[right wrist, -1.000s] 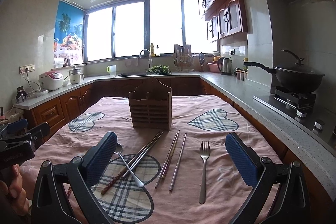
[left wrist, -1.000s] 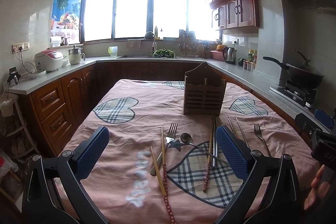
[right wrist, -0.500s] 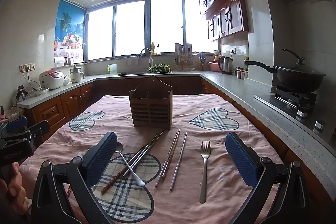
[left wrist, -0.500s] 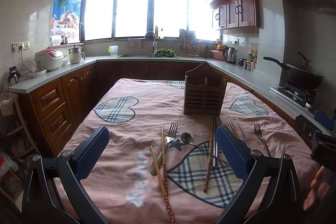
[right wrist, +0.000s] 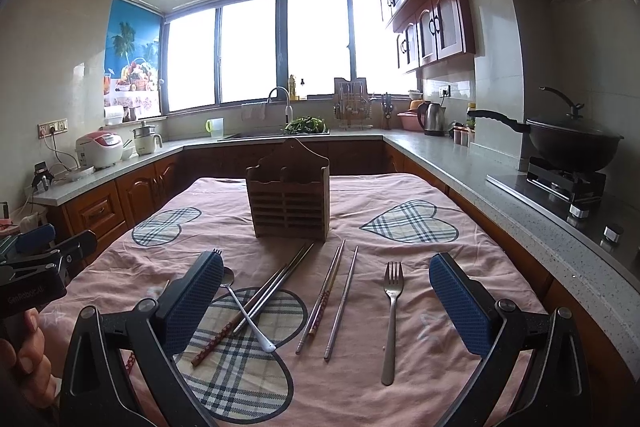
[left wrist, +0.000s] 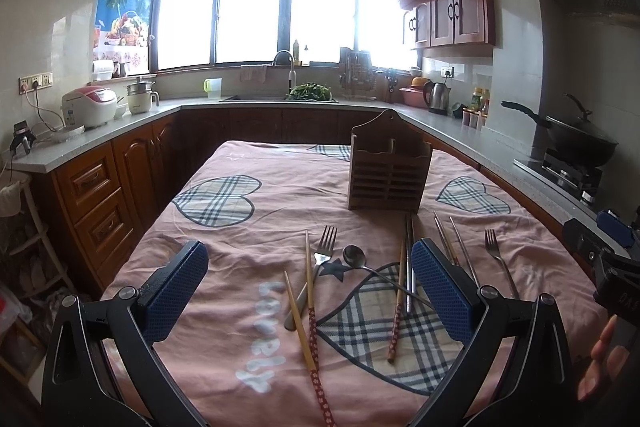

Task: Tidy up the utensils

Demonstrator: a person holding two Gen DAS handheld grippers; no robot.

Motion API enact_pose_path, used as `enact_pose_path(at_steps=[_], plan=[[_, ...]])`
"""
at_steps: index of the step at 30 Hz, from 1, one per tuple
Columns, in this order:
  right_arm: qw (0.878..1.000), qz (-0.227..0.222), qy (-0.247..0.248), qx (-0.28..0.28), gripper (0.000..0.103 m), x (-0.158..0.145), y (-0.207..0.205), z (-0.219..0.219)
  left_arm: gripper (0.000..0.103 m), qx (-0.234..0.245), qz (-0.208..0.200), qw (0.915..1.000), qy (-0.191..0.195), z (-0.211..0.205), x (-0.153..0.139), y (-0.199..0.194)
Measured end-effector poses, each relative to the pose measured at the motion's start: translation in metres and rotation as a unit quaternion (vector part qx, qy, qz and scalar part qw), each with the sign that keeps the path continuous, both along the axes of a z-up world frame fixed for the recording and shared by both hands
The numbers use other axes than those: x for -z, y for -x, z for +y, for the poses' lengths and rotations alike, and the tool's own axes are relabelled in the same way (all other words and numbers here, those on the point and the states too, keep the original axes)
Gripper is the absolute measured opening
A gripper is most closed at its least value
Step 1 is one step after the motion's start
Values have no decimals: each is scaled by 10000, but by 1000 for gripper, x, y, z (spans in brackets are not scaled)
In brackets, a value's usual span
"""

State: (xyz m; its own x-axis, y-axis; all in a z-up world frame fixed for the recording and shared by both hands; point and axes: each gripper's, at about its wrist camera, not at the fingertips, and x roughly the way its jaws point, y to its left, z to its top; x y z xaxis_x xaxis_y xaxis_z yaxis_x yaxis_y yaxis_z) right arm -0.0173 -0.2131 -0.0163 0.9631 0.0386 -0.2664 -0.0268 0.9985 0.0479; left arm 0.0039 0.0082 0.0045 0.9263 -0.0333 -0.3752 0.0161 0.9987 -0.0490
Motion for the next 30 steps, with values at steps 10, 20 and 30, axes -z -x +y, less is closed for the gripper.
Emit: enact_pose_path(at_steps=[10, 20, 30], plan=[[9984, 446, -260, -222, 103, 10, -24, -10, 103, 86, 698, 9968, 369, 16, 18, -37], [9915, 1019, -669, -462, 102, 21, -65, -28, 91, 319, 1470, 9885, 184, 12, 38, -96], [9820, 1584, -906, -494, 81, 35, -116, -42, 68, 395, 2011, 9787, -105, 10, 60, -159]])
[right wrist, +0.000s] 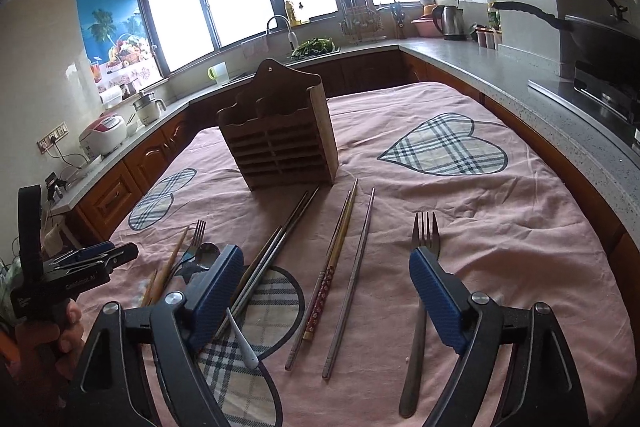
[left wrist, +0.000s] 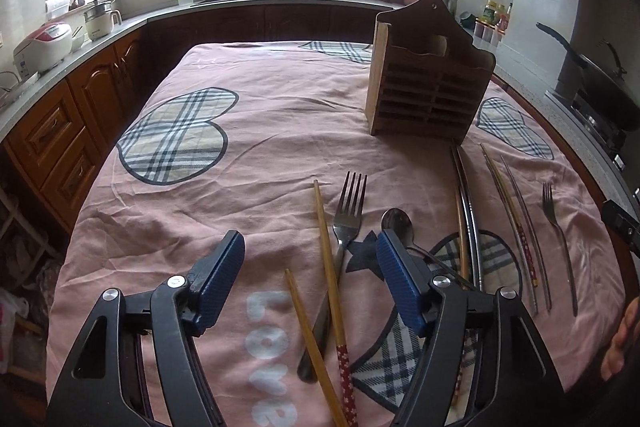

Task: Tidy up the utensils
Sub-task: 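Grasp a wooden chopstick with the left tool while the right tool grasps another chopstick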

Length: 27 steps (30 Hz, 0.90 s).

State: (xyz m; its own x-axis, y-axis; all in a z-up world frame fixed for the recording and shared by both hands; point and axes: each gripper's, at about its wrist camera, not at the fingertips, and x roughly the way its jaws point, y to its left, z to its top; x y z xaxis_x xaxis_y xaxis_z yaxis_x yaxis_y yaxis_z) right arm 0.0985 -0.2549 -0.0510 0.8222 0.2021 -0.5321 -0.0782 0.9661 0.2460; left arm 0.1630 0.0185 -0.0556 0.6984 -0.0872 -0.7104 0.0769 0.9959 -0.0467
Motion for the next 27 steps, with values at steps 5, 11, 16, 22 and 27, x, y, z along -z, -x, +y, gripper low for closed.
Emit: enact_pose_path(at_steps=[5, 11, 16, 22, 27], plan=[[9998, 213, -10, -16, 60, 7, -27, -1, 61, 43, 335, 9994, 33, 1, 14, -24], [9985, 536, -60, -11, 33, 16, -72, -3, 50, 121, 619, 9980, 97, 2, 25, -45], [9953, 965, -99, 57, 22, 35, -116, -10, 43, 151, 806, 9966, 112, 2, 31, -63], [9909, 1332, -10, 178, 22, 52, -152, -17, 33, 250, 1009, 9946, 19, -1, 40, -82], [9867, 1614, 18, 175, 19, 67, -172, -18, 22, 332, 1088, 9935, -15, -4, 48, -96]])
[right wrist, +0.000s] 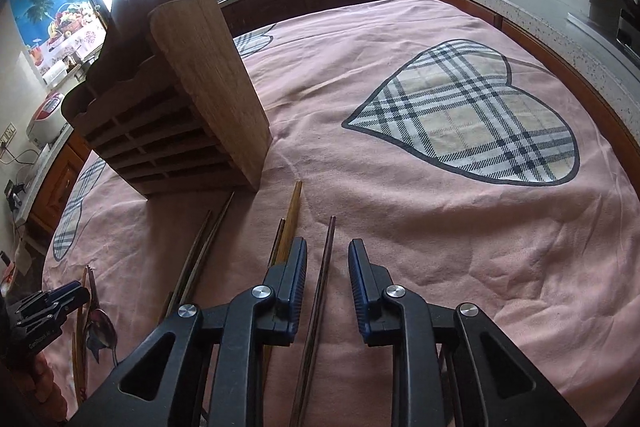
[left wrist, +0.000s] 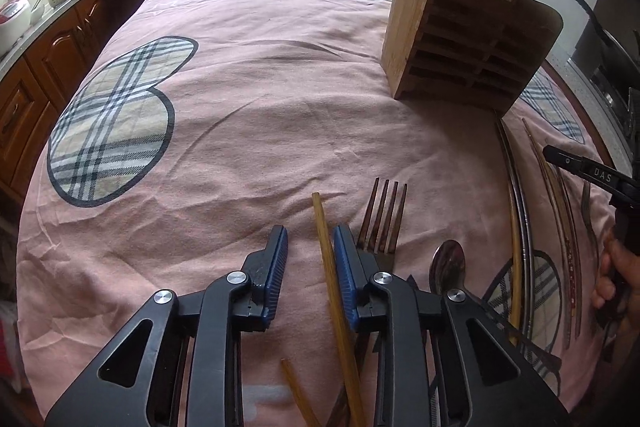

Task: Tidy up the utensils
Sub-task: 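Grasp a wooden chopstick with the left tool while the right tool grasps another chopstick, then carry both chopsticks up to the wooden holder and lower them into it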

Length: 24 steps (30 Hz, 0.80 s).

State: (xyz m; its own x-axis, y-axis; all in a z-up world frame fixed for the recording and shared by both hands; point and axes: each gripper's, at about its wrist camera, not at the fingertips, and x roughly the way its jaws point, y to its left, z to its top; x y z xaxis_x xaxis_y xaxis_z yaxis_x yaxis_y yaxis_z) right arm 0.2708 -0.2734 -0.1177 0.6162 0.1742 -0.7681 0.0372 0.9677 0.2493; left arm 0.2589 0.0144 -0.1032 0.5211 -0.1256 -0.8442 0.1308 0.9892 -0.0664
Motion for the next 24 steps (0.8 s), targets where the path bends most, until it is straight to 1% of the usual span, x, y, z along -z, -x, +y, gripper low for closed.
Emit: enact_pose_path(at_steps=[1, 2, 3, 4, 8, 11, 17, 24], plan=[[10000, 6, 34, -4, 16, 2, -1, 1, 21, 8, -21, 10000, -30, -1, 0, -1], [9999, -39, 137, -6, 14, 2, -2, 3, 16, 17, -42, 10000, -53, -2, 1, -2], [9998, -47, 180, -17, 13, 2, -2, 4, 9, 36, -60, 9999, -80, -3, 1, -3], [9998, -34, 174, -1, 7, 2, -3, 3, 8, 60, -66, 9999, -87, -3, 1, -4], [10000, -22, 12, -1, 6, 1, -2, 0, 7, 140, -70, 9998, 87, -3, -3, -5], [9999, -106, -131, -33, 4, -7, 2, -2, 7, 152, -158, 9995, 228, -1, -12, -1], [9983, -427, -373, -119, 4, -38, 23, 1, 5, 93, -456, 9974, 559, 7, -45, 15], [9954, -827, -418, -253, 4, -74, 44, 9, 5, 72, -862, 9926, 851, 12, -86, 37]])
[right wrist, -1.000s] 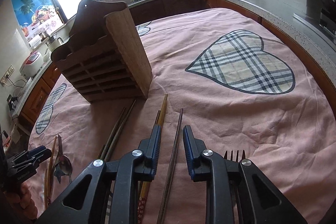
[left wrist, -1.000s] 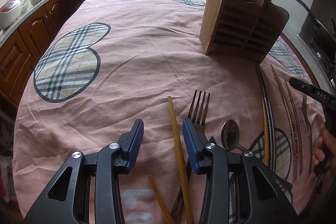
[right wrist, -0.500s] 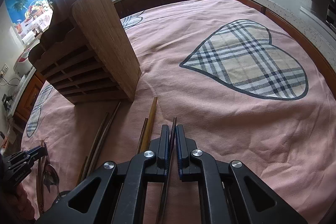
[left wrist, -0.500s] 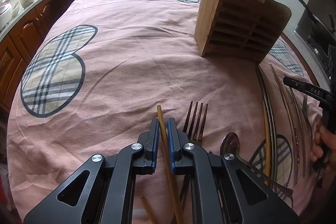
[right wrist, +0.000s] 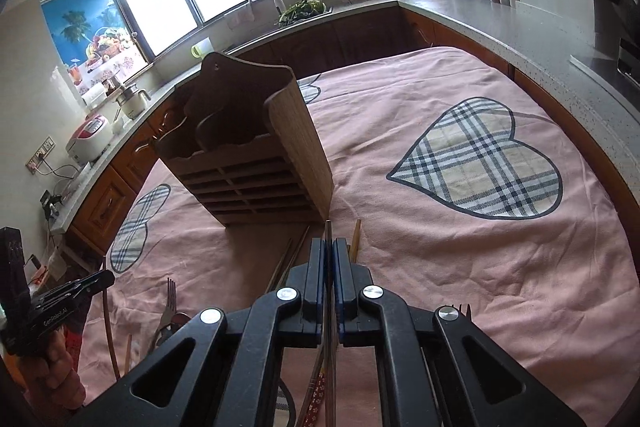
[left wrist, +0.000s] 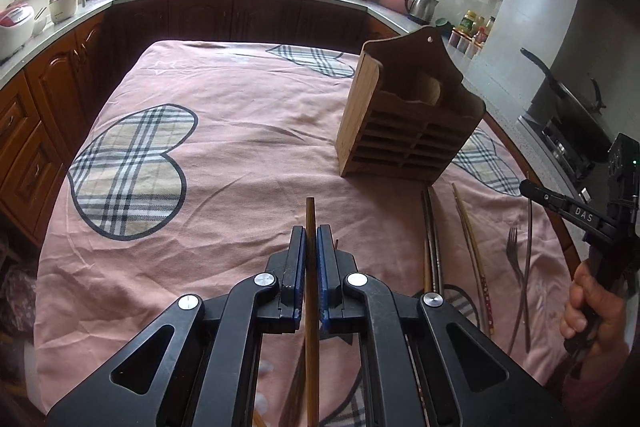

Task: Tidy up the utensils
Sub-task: 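Carry both chopsticks up to the wooden holder and lower them into it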

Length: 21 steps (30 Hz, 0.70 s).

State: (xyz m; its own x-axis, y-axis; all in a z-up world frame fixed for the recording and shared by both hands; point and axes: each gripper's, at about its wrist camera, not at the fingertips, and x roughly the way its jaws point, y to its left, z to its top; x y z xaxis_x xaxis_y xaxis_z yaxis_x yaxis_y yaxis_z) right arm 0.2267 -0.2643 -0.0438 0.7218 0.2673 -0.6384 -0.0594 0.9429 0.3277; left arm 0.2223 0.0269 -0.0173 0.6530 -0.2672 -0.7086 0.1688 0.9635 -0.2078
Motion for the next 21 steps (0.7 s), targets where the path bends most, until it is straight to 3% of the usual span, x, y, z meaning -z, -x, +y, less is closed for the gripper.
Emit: enact_pose_path(at_steps=[8, 21], plan=[[9989, -461, -19, -58, 4, -37, 25, 3, 5, -35, -438, 9989, 179, 6, -36, 20], [9943, -1064, -105, -56, 4, -81, 40, 3, 5, -141, -943, 9945, 444, 11, -71, 29]])
